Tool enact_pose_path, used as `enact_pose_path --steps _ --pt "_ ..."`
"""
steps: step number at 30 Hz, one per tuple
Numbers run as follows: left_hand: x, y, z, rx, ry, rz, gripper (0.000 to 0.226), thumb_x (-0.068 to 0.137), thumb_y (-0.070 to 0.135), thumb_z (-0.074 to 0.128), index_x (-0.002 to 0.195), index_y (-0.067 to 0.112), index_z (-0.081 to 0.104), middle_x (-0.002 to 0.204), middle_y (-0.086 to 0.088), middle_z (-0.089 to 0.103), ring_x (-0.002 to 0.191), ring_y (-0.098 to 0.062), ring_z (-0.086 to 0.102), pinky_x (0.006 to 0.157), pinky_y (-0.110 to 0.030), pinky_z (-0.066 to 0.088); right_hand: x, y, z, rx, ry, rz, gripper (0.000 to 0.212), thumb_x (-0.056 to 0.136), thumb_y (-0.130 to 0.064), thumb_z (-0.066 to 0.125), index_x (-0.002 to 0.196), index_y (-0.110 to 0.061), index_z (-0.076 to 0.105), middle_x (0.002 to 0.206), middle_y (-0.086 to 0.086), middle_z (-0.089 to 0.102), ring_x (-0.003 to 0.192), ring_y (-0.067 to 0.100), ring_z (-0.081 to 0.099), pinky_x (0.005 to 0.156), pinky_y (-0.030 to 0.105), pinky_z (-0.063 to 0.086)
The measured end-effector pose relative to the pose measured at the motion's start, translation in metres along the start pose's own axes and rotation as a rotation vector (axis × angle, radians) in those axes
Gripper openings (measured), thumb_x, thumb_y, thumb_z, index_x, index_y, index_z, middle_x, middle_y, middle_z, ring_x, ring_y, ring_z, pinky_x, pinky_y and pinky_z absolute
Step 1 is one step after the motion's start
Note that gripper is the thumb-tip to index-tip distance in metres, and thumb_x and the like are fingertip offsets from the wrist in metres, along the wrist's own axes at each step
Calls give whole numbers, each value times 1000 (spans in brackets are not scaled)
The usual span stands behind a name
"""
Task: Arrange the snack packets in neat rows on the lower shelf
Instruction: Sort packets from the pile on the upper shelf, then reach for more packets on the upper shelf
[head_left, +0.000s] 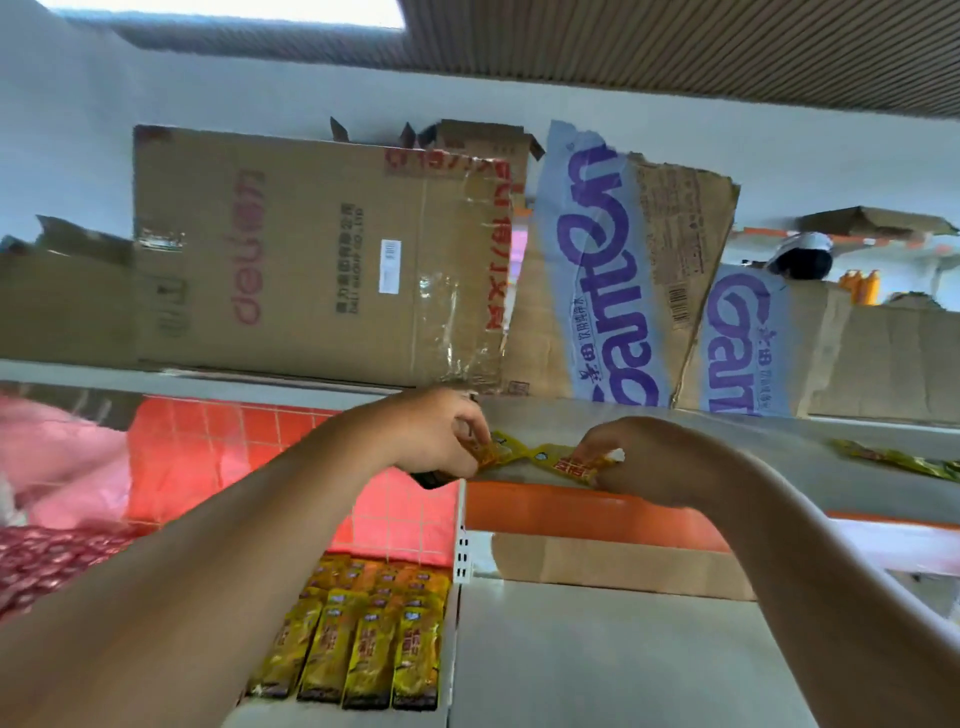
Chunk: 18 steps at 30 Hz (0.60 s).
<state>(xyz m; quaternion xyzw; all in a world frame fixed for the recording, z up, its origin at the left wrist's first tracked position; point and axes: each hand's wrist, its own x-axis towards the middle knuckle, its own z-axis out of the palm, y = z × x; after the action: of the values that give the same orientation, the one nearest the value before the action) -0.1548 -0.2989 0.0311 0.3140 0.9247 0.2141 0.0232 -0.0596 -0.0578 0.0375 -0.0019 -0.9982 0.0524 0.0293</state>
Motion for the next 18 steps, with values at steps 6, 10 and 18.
enact_pose_path --steps 6,10,18 --pt "-76 -95 -38 -51 208 -125 41 71 25 84 105 40 69 115 13 71 99 -8 67 77 -24 51 32 -91 3 86 -12 -46 32 86 -28 73 118 -31 68 118 -7 64 95 11 61 76 25 50" --pt "-123 -153 -50 -111 350 -219 40 69 18 84 106 29 73 104 1 77 94 -17 73 79 -34 60 67 -162 24 148 -20 -136 28 79 -22 81 105 -23 70 88 -3 67 65 10 58 57 23 42" --pt "-189 -258 -35 -138 466 -397 50 75 23 85 118 40 66 104 7 66 74 -14 71 57 -32 62 123 -286 105 276 -75 -314 24 76 -33 80 94 -31 66 104 -5 67 78 18 67 68 32 54"
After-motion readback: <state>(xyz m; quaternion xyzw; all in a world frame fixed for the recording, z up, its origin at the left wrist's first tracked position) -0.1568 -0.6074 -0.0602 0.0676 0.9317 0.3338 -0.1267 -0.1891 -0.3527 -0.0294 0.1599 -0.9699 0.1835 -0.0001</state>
